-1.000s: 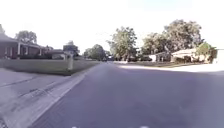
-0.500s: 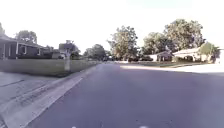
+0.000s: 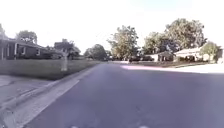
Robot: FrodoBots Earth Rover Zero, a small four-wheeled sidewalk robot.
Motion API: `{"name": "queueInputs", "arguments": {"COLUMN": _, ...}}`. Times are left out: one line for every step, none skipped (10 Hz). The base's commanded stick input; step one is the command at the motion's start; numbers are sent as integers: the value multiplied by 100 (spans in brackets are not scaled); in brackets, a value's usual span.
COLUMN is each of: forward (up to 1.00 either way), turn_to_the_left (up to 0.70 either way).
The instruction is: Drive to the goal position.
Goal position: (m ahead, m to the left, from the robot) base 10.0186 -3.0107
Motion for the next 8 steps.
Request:
{"name": "queueInputs", "arguments": {"forward": 86, "turn_to_the_left": 0}}
{"name": "queueInputs", "arguments": {"forward": 85, "turn_to_the_left": 0}}
{"name": "queueInputs", "arguments": {"forward": 85, "turn_to_the_left": 0}}
{"name": "queueInputs", "arguments": {"forward": 86, "turn_to_the_left": 0}}
{"name": "queueInputs", "arguments": {"forward": 85, "turn_to_the_left": 0}}
{"name": "queueInputs", "arguments": {"forward": 86, "turn_to_the_left": 0}}
{"name": "queueInputs", "arguments": {"forward": 85, "turn_to_the_left": 0}}
{"name": "queueInputs", "arguments": {"forward": 85, "turn_to_the_left": 0}}
